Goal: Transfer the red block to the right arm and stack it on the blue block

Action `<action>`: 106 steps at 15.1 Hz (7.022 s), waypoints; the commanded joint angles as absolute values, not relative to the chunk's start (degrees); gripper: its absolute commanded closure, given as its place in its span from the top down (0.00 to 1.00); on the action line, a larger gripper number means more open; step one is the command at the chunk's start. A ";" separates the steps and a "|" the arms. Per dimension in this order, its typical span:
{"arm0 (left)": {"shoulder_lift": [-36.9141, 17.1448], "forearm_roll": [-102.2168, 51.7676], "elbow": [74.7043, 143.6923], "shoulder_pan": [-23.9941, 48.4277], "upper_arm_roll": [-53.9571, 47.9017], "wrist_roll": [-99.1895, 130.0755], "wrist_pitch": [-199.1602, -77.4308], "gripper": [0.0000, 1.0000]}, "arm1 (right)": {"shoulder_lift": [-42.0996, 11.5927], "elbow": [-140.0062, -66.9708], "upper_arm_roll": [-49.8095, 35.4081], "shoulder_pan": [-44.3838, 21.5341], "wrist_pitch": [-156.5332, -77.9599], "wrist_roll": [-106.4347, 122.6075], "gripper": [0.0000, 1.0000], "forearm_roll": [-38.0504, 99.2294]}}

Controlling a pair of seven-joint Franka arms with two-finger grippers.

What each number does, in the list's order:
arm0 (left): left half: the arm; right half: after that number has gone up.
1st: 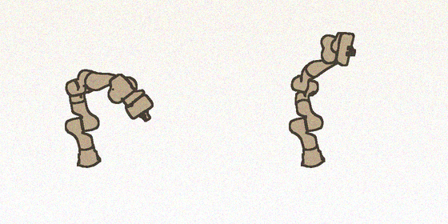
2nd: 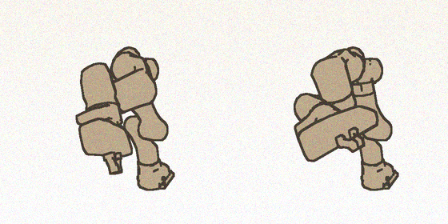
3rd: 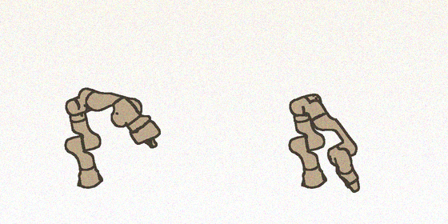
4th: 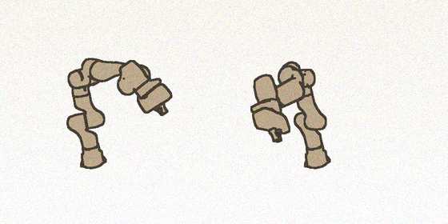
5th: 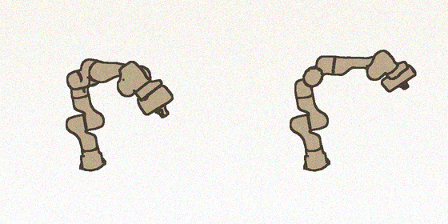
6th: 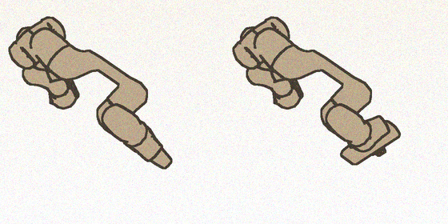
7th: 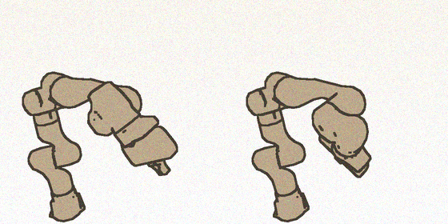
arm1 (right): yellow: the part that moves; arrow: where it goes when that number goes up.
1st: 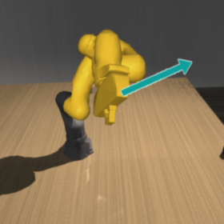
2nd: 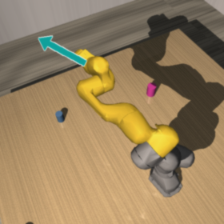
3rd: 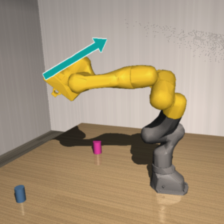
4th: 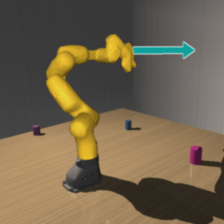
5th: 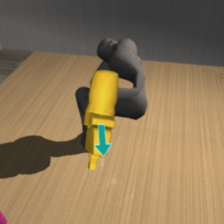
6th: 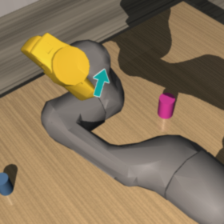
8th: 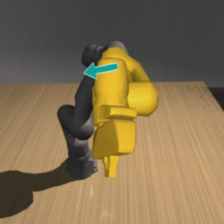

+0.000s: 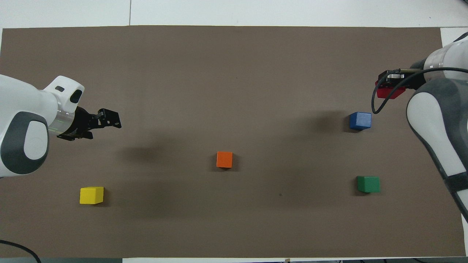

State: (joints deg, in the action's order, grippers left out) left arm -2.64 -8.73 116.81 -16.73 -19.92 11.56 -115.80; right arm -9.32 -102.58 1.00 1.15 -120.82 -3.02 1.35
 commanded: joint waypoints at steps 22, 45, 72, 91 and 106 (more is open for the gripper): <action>1.66 3.08 97.03 -9.23 -10.46 10.20 -79.98 1.00 | -4.22 -128.32 0.70 2.28 -143.96 -8.96 0.00 -1.23; -0.35 0.18 94.66 -6.59 -7.82 7.91 -86.92 1.00 | -5.45 -128.23 0.70 2.46 -144.14 -9.14 0.00 -1.32; 0.18 0.26 95.54 -4.83 -7.82 8.61 -91.14 1.00 | -6.33 -127.18 0.70 2.46 -144.05 -8.70 1.00 -1.32; 0.26 0.26 95.54 -5.01 -7.82 8.61 -91.05 1.00 | 1.85 -99.86 0.00 2.11 -94.68 -1.94 1.00 5.80; 0.26 0.26 95.54 -5.01 -7.82 8.61 -91.14 1.00 | 0.18 -95.45 0.09 2.37 -92.55 -1.84 1.00 0.00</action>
